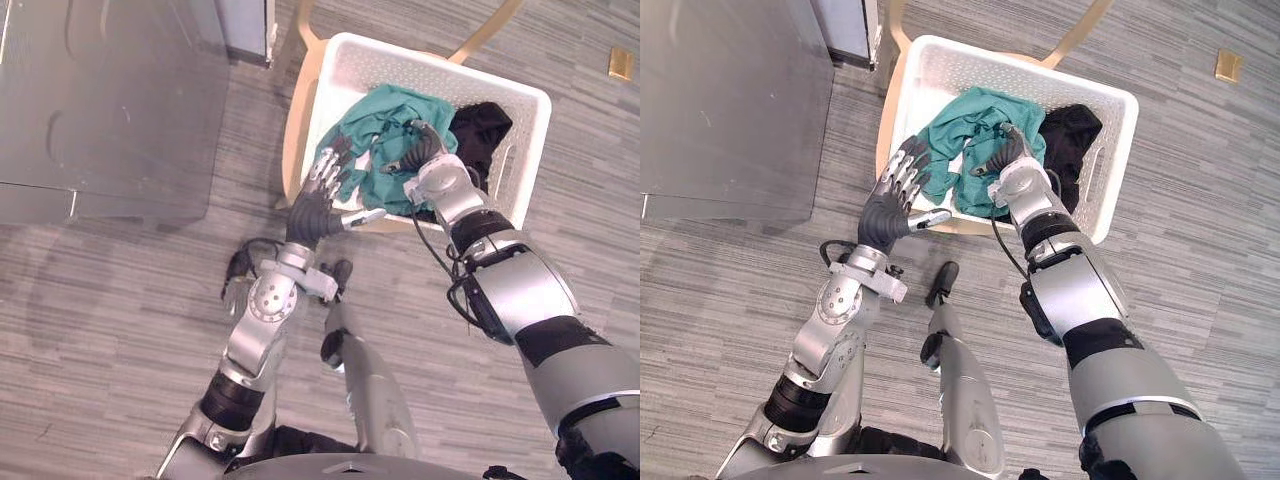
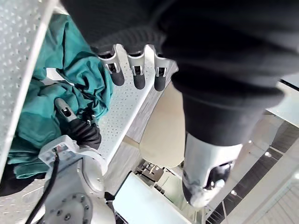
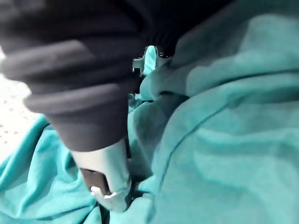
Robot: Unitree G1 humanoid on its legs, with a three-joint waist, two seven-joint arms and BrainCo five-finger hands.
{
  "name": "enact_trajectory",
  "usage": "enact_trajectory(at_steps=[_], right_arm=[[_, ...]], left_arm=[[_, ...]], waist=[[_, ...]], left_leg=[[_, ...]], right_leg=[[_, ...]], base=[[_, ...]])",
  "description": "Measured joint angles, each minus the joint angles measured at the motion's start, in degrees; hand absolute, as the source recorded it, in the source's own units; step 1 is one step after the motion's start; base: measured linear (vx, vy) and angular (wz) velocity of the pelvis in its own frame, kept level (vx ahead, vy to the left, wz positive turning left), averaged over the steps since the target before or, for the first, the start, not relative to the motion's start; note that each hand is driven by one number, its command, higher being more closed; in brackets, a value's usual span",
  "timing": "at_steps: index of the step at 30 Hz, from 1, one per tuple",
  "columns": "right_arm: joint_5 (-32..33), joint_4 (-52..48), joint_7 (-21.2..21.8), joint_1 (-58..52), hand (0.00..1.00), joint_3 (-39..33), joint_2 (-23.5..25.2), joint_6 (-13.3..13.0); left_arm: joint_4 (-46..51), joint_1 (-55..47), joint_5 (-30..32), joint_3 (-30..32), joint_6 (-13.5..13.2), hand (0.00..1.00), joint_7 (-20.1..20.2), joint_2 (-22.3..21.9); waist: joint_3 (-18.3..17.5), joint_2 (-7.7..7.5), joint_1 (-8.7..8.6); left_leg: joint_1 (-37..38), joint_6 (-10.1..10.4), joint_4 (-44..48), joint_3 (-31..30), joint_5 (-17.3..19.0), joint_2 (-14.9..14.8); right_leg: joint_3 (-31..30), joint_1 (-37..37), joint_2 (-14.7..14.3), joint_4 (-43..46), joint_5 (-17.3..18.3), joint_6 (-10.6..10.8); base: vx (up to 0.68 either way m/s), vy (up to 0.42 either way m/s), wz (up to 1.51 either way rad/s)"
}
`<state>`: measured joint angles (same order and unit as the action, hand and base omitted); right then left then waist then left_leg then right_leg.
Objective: Pick up the laundry basket with both hands and put the clothes into the washing machine.
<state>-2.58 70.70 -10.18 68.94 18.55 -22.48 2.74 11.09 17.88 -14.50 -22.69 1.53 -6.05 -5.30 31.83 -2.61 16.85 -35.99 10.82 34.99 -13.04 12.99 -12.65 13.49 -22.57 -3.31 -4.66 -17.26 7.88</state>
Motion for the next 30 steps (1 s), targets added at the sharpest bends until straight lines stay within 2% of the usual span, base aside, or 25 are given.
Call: enact_trajectory(at_steps=[3,6,10,17,18,22,25,27,30], right_arm=[[0.0,-0.1,-1.2,0.0,1.0,-5.4,0.0,0.0],[0.0,-0.2,-1.8,-0.2,1.0,-7.8,0.1,0.4],[0.4,-2.7,-2.8,-0.8,1.0,-8.5,0.2,1.3],[1.2,-11.6,-3.8,-1.7,1.0,-6.1,0.6,1.3],[1.2,-15.6,-4.4,-2.6,1.0,-5.6,0.4,1.4],[0.5,-22.4,-5.4,-4.3,1.0,-5.2,-0.1,1.4],[-0.1,-26.7,-5.4,-5.6,1.0,-5.2,-0.6,1.5],[-0.1,-28.3,-5.5,-5.7,1.0,-5.2,-0.6,1.5],[-1.7,-31.4,-5.5,-7.1,1.0,-5.2,-0.7,1.5]], left_arm=[[-0.6,0.7,-0.5,0.0,-0.3,0.0,-0.2,-0.3],[-0.6,0.8,-1.4,0.1,-0.4,0.0,-0.8,-0.3],[-0.6,1.1,-1.7,1.1,-0.6,0.0,-1.3,-0.5],[-0.6,1.0,-1.7,5.0,-0.7,0.0,-1.3,-0.5],[-0.5,1.0,-1.7,5.2,-0.7,0.0,-1.3,-0.6],[-0.5,0.5,-1.7,5.7,-0.7,0.0,-1.2,-0.4],[-0.5,-0.3,-1.8,6.6,-0.7,0.0,-1.2,-0.1],[-0.5,-0.9,-2.3,6.6,-0.7,0.0,-1.1,0.1],[-0.6,-1.9,-2.5,6.6,-0.6,0.0,-1.1,0.4]], waist=[[0.0,0.0,0.21],[0.0,0.01,-0.21],[0.0,0.01,-0.56],[0.0,0.02,-2.26],[0.0,0.03,-2.58],[0.0,0.04,-2.8],[0.0,0.05,-3.0],[0.0,0.06,-3.55],[0.0,0.06,-3.82]], left_leg=[[-0.3,0.0,-0.2,-0.3,-0.2,0.1],[-0.4,0.0,-0.3,-0.6,-0.3,0.1],[-0.5,0.0,-0.1,-0.7,-0.3,0.1],[0.2,0.0,0.8,-0.3,0.1,-0.1],[0.6,-0.2,1.5,-0.1,0.6,-0.2],[1.8,-0.5,2.1,0.6,0.9,-0.3],[3.0,-0.4,2.0,0.7,0.9,-0.3],[3.2,-0.4,2.0,0.8,0.9,0.0],[4.2,-0.4,1.9,1.2,0.9,0.0]], right_leg=[[0.0,-0.2,0.0,0.0,0.2,0.3],[0.0,-0.3,0.0,0.0,0.1,2.0],[-0.1,-0.3,0.0,0.0,0.1,2.0],[-0.8,0.4,-0.3,0.0,-0.3,1.5],[-1.1,0.9,-0.4,0.0,-0.3,1.5],[-1.9,2.1,-0.4,0.0,-0.2,1.3],[-1.9,3.1,-0.3,0.0,-0.1,0.9],[-1.8,3.5,-0.1,0.0,0.3,-0.4],[-1.9,4.2,0.0,0.0,0.1,-0.6]], base=[[-0.02,0.012,0.02],[0.0,0.0,0.0],[-0.01,0.006,0.01],[-0.04,0.019,-0.05],[-0.07,0.028,-0.1],[-0.07,0.03,-0.07],[-0.05,0.009,0.02],[-0.05,0.007,0.02],[-0.05,0.009,-0.02]])
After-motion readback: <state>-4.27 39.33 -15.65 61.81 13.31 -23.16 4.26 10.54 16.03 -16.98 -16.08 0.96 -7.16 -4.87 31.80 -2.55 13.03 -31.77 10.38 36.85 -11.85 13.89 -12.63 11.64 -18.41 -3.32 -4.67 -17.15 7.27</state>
